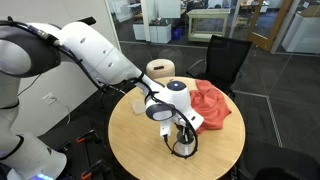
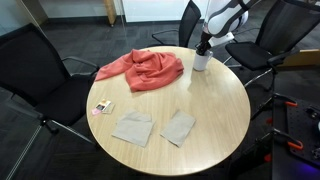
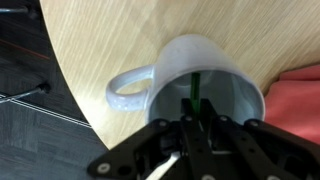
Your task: Remove the pen from the mug cup and move the mug cup to the left
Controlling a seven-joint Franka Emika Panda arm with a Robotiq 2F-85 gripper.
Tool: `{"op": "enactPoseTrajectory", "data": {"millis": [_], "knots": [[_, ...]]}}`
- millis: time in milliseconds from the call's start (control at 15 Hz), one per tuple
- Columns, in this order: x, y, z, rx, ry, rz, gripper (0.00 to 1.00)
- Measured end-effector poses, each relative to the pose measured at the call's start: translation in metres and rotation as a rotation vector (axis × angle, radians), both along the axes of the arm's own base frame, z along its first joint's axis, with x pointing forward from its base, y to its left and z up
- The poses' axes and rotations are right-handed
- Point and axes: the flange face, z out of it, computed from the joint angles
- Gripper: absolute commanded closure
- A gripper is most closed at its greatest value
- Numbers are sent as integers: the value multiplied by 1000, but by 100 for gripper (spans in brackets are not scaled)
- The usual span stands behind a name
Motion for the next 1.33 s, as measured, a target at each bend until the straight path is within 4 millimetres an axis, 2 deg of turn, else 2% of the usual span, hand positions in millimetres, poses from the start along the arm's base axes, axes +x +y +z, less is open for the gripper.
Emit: {"op": "enactPoseTrajectory", "data": {"millis": [67, 667, 933, 1333], "knots": [[1, 1, 0, -1, -3, 3, 97], [-1, 9, 6, -32, -51, 18, 97], [-5, 17, 24, -59, -79, 34, 97], [-12, 30, 61, -127, -144, 29, 97]]}}
